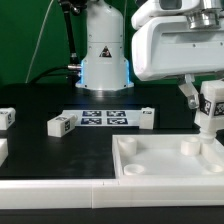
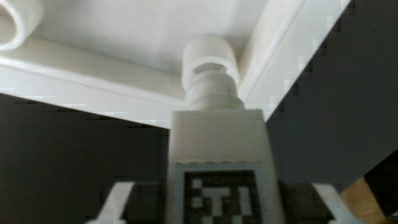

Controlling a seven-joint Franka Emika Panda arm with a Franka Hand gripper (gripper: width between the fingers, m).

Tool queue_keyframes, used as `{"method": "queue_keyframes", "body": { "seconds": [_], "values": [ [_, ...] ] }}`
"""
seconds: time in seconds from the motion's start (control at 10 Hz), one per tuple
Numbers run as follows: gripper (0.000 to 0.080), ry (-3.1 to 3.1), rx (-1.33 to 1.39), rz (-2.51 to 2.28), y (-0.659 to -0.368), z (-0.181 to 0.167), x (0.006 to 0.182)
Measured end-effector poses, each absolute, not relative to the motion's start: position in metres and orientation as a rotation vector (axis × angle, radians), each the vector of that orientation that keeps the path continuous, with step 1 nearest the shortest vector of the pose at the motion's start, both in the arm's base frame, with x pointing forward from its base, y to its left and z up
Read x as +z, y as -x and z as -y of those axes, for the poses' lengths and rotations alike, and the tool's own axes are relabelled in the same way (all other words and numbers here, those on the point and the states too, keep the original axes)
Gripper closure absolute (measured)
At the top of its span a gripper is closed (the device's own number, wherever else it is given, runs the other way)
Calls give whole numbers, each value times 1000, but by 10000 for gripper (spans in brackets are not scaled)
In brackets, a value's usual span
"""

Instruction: Assemble one leg

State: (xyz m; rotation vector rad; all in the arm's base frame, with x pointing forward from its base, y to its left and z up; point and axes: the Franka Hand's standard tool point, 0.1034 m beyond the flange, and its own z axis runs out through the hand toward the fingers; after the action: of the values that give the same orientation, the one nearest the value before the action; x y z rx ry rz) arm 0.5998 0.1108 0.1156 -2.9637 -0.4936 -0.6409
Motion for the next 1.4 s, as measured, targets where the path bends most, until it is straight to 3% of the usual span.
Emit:
{"method": "queue_keyframes", "body": {
  "seconds": [0.4,0.8,1.4],
  "values": [
    [509,2956,-662,496,-620,-109,110],
    [509,2953,-631,497,-615,-117,83],
    [509,2952,-626,497,-612,-118,71]
  ]
}}
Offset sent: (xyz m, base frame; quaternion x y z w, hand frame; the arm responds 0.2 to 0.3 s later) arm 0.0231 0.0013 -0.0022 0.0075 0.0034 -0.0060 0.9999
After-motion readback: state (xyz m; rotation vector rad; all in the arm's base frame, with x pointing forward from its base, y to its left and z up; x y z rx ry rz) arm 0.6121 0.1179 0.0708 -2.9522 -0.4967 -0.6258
